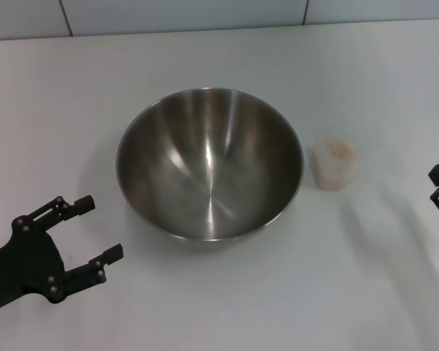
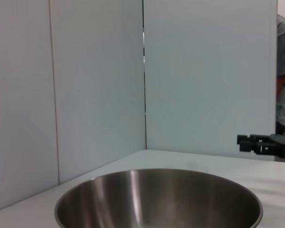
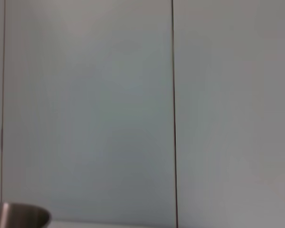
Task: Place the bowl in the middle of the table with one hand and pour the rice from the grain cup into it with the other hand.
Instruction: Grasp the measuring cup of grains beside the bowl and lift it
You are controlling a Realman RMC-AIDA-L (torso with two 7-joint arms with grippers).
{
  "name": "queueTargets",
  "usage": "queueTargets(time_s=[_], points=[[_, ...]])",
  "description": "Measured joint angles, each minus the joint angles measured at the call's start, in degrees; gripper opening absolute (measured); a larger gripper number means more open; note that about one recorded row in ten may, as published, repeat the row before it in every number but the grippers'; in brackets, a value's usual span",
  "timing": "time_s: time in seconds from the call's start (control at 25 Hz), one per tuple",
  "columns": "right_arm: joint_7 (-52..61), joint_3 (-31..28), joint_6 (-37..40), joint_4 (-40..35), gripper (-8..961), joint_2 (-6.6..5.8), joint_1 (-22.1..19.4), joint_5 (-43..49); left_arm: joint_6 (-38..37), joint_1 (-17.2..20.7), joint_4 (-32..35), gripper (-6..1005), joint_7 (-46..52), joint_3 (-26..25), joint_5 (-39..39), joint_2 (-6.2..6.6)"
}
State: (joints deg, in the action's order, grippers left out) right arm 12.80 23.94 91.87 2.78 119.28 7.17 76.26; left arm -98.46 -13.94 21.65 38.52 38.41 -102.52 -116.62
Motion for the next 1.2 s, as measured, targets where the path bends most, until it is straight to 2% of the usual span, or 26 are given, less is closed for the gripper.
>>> queueTargets(time_s=[0.52, 1.0, 1.2], points=[[0.2, 0.8, -9.0, 0.5, 639, -0.07, 3.3, 1.8, 0.0, -0.1, 0.4, 810, 0.7, -0.1, 0.3, -0.06], [0.3, 0.7, -10.1, 1.0, 637, 0.06, 4.3, 2.1, 0.0, 0.0, 0.5, 810, 0.7, -0.1, 0.3, -0.21], [0.3, 0.2, -12.4, 1.1, 637, 0.08, 6.0, 1.9, -0.1, 0.0, 0.4, 810, 0.7, -0.2, 0.3, -0.15]])
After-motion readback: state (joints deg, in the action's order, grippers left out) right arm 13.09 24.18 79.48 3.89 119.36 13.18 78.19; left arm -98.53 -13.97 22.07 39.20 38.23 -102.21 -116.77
